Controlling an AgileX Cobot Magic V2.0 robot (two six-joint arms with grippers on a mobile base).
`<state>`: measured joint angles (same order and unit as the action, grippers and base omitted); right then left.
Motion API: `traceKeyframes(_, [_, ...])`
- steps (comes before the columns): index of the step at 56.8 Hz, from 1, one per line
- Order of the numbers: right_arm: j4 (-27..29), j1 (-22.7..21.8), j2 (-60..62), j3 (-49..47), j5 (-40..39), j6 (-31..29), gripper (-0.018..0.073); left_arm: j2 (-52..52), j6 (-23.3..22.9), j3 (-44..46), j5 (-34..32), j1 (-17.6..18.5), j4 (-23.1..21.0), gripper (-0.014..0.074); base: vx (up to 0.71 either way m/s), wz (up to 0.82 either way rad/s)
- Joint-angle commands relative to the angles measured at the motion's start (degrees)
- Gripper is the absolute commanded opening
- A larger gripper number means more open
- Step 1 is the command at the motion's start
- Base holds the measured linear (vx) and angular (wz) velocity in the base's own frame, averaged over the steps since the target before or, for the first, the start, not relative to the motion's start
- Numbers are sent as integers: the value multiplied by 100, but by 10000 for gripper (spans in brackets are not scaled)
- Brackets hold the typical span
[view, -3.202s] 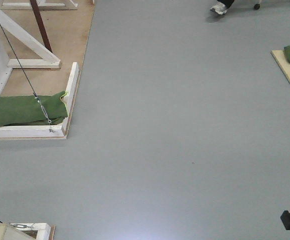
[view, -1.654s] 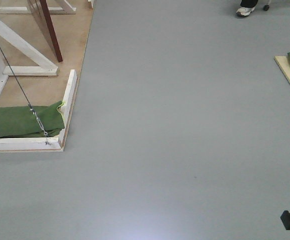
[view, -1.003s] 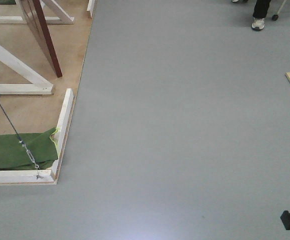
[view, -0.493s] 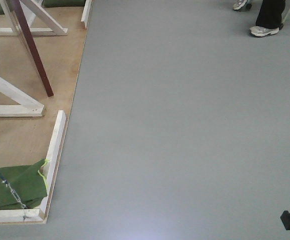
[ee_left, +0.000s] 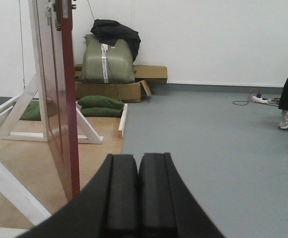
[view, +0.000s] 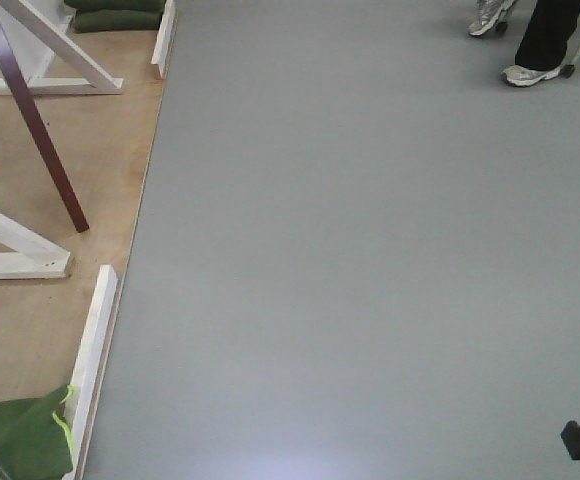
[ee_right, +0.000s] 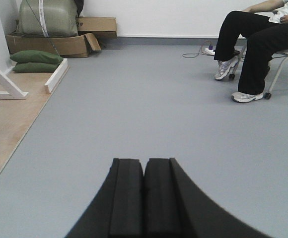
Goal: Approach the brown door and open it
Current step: 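Drive the base forward across the gray floor toward the brown door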
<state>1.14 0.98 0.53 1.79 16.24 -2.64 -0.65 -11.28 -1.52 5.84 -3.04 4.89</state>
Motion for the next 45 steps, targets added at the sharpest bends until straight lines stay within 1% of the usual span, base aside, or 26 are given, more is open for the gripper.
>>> traceKeyframes(1, [-35,-10,93,23,-472,-31,0,-88,-39,97,-447,5,4,-4,36,-3])
traceKeyframes(45, [-35,-10,93,23,-472,-31,0,-88,-39,97,-447,5,4,-4,35,-1])
